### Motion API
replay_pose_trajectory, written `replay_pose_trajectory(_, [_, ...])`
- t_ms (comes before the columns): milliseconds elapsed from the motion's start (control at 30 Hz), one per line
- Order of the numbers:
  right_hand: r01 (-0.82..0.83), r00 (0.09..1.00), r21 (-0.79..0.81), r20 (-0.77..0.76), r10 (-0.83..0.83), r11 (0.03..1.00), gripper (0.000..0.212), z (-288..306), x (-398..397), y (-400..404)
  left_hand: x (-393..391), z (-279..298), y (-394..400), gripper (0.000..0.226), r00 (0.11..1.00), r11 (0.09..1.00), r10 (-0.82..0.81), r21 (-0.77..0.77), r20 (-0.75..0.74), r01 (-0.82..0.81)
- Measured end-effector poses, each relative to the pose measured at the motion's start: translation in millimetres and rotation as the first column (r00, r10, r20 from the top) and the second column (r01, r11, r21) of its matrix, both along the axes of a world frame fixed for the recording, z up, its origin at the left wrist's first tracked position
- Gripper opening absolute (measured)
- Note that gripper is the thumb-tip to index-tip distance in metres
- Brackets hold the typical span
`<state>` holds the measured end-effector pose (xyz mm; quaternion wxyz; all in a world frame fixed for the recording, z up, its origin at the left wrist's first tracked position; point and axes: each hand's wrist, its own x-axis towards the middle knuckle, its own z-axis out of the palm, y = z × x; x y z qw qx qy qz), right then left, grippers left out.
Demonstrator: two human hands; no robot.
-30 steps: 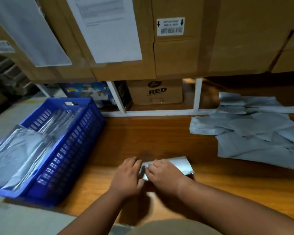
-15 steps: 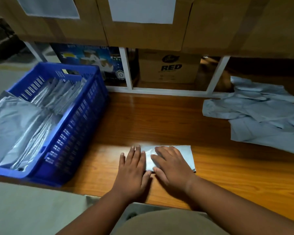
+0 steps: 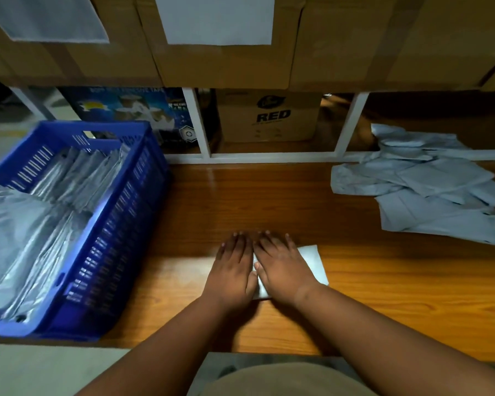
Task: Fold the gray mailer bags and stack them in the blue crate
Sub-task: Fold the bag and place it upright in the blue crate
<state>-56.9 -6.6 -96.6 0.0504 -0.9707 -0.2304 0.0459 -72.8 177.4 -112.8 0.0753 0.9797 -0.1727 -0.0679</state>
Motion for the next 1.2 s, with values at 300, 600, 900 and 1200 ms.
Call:
replay_pose_trajectory(300, [0.013, 1.000, -0.025, 0.025, -0.012, 1.000, 0.069, -8, 0, 2, -3, 1, -3, 0.078, 1.000, 1.000, 0.001, 0.018, 0.015, -0.002])
replay_pose_trajectory(600, [0.014, 0.999, -0.007, 0.038, -0.014, 1.000, 0.069, -12, 1, 1, -4, -4, -4, 0.081, 0.999, 1.000, -0.008, 0.002, 0.045, 0.008])
replay_pose_trajectory(900, [-0.001, 1.000, 0.018, -0.027, 0.001, 1.000, 0.069, -6, 2, -2, -4, 7, -6, 0.079, 1.000, 0.996, 0.030, 0.085, -0.005, -0.030])
replay_pose_trajectory(1200, [-0.056, 0.998, 0.055, -0.023, 0.057, 0.997, 0.066, 3, 2, -38, 4, 21, -40, 0.072, 0.996, 0.996, -0.053, 0.074, 0.068, 0.048])
